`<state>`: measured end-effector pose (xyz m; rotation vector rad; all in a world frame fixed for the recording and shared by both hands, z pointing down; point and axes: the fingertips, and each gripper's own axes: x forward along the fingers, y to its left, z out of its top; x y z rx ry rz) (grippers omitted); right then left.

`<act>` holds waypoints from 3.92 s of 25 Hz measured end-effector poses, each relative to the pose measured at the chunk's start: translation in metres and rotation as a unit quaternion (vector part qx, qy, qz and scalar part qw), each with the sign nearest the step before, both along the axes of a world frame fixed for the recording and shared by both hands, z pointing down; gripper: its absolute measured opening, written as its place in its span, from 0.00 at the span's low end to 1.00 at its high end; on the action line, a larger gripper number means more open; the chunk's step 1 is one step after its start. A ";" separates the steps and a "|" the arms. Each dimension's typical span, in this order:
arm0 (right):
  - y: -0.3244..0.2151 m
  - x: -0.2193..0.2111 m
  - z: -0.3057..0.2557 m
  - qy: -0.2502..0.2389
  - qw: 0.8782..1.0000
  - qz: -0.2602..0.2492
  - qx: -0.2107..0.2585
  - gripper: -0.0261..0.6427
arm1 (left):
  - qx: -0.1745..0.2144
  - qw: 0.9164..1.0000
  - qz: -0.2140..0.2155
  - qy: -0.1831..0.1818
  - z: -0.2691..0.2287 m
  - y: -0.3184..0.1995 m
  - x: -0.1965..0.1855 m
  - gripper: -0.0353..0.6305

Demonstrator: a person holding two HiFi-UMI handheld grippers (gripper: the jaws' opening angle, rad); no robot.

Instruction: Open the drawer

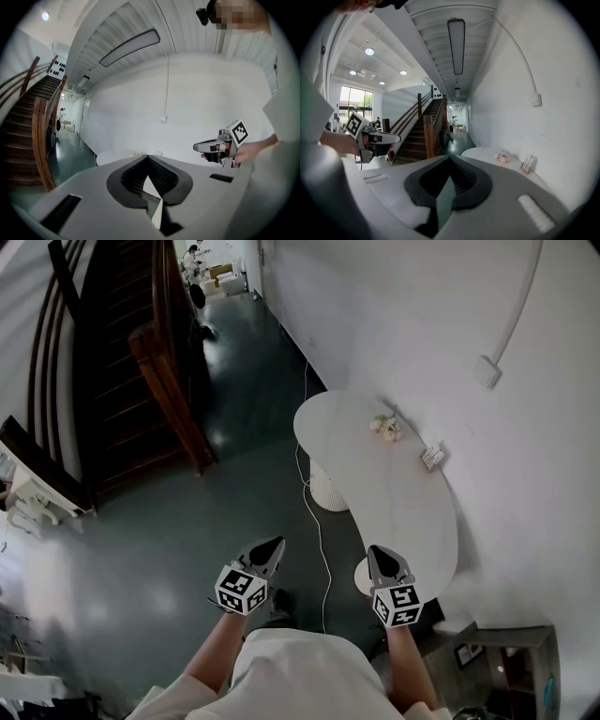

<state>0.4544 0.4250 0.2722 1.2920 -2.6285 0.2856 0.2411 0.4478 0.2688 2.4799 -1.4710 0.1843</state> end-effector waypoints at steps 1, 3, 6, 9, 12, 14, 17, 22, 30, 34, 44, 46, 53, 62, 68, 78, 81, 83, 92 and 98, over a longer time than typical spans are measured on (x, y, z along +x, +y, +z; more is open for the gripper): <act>-0.006 -0.005 0.001 0.003 1.000 0.001 -0.002 0.06 | -0.001 1.000 0.002 0.001 0.001 -0.007 -0.005 0.06; -0.020 -0.014 0.004 0.008 1.000 0.006 -0.006 0.06 | -0.002 1.000 0.007 0.003 0.004 -0.021 -0.013 0.06; -0.042 -0.030 0.006 0.013 1.000 0.016 -0.011 0.06 | -0.003 1.000 0.018 0.003 0.006 -0.043 -0.028 0.06; -0.062 -0.053 0.008 0.016 1.000 0.020 -0.017 0.06 | -0.007 1.000 0.025 0.003 0.009 -0.063 -0.051 0.06; -0.079 -0.076 0.011 0.023 0.999 0.022 -0.024 0.06 | -0.011 0.999 0.030 0.004 0.011 -0.081 -0.076 0.06; -0.091 -0.090 0.012 0.026 0.999 0.027 -0.025 0.06 | -0.012 0.999 0.034 0.005 0.013 -0.093 -0.091 0.06; -0.107 -0.107 0.013 0.028 0.999 0.035 -0.026 0.06 | -0.014 0.999 0.040 0.007 0.017 -0.110 -0.109 0.06; -0.130 -0.134 0.012 0.036 0.998 0.036 -0.024 0.06 | -0.011 0.999 0.043 0.013 0.019 -0.135 -0.135 0.06; -0.160 -0.149 0.013 0.041 0.998 0.047 -0.022 0.06 | -0.013 0.998 0.048 0.027 0.021 -0.164 -0.154 0.06; -0.174 -0.151 0.018 0.046 0.998 0.045 -0.028 0.06 | -0.017 0.998 0.046 0.030 0.026 -0.178 -0.157 0.06; -0.248 -0.163 0.036 0.046 0.998 0.013 -0.036 0.06 | -0.026 0.999 0.031 0.021 0.044 -0.228 -0.164 0.06; -0.270 -0.167 0.040 0.049 0.998 0.002 -0.038 0.06 | -0.023 0.999 0.025 0.020 0.043 -0.247 -0.166 0.06; -0.347 -0.172 0.057 0.053 0.997 -0.031 -0.051 0.06 | -0.032 0.999 0.006 0.024 0.053 -0.321 -0.158 0.06; -0.421 -0.169 0.084 0.051 0.994 -0.063 -0.073 0.06 | -0.059 0.998 -0.016 0.026 0.076 -0.393 -0.140 0.06; -0.455 -0.159 0.110 0.054 0.991 -0.081 -0.090 0.06 | -0.070 0.997 -0.030 0.027 0.088 -0.434 -0.124 0.06; -0.476 -0.169 0.134 0.049 0.987 -0.097 -0.119 0.06 | -0.097 0.993 -0.049 0.043 0.107 -0.455 -0.131 0.06; -0.482 -0.177 0.136 0.050 0.986 -0.099 -0.121 0.06 | -0.101 0.993 -0.048 0.039 0.110 -0.461 -0.138 0.06; -0.485 -0.183 0.138 0.052 0.987 -0.097 -0.121 0.06 | -0.102 0.994 -0.039 0.031 0.112 -0.466 -0.142 0.06; -0.489 -0.220 0.157 0.073 0.987 -0.051 -0.136 0.06 | -0.097 0.995 0.024 0.029 0.123 -0.499 -0.176 0.06; -0.486 -0.246 0.163 0.090 0.985 -0.009 -0.149 0.06 | -0.114 0.989 0.083 0.043 0.137 -0.504 -0.196 0.06</act>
